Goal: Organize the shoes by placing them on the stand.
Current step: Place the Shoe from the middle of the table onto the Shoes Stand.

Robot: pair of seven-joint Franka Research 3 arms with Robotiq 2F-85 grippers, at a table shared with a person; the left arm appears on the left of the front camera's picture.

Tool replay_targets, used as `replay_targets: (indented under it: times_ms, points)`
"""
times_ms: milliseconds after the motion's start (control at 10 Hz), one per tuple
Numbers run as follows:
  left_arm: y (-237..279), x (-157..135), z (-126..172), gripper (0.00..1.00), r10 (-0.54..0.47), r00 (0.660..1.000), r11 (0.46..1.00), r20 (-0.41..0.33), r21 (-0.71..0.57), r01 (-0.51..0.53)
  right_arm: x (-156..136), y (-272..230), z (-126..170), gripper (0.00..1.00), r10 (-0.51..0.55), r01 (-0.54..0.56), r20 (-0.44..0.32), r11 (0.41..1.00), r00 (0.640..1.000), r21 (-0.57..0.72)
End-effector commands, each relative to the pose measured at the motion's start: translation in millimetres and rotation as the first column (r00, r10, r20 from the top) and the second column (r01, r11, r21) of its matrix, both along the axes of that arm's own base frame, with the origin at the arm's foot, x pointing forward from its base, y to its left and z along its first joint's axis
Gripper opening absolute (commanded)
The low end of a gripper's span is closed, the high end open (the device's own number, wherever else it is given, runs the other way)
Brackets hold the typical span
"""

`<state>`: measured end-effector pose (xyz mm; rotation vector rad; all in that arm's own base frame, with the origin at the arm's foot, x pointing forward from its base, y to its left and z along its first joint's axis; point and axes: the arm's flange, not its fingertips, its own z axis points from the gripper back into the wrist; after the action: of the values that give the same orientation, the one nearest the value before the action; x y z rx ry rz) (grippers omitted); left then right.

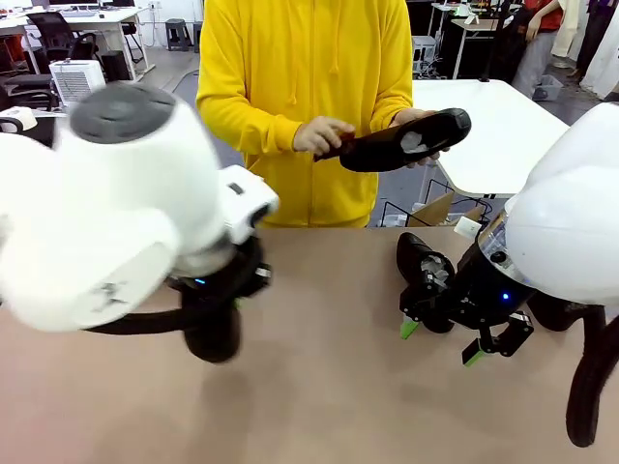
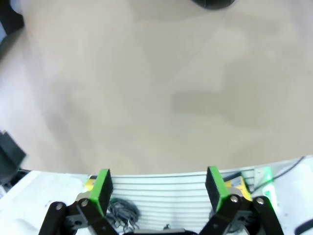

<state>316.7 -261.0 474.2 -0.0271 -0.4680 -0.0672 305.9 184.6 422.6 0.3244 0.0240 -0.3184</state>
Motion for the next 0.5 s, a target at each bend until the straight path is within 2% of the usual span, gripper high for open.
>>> replay_targets:
  times_ms: [0,100,200,300,400]
  points:
    - [49.9,27.0,-3.9,0.00,0.014,0.993,0.992,0.120,0.122,-0.028,1.0,-2.0,0.6,1.00,0.013,-0.013,0.004,1.000,1.000,-0.009]
    - [71.7,37.5,2.6,0.00,-0.002,0.993,0.992,0.122,0.129,-0.014,1.0,-2.0,0.6,1.00,0.013,-0.013,0.004,1.000,1.000,-0.009]
    - [81.7,38.6,10.8,0.00,0.060,0.990,0.994,0.124,0.083,-0.071,1.0,-2.0,0.6,1.00,0.013,-0.013,0.004,1.000,1.000,-0.009]
    - [65.3,27.2,3.1,0.00,0.017,0.996,0.994,0.083,0.108,-0.026,1.0,-2.0,0.6,1.00,0.013,-0.013,0.004,1.000,1.000,-0.009]
    - [65.3,27.2,3.1,0.00,0.017,0.996,0.994,0.083,0.108,-0.026,1.0,-2.0,0.6,1.00,0.013,-0.013,0.004,1.000,1.000,-0.009]
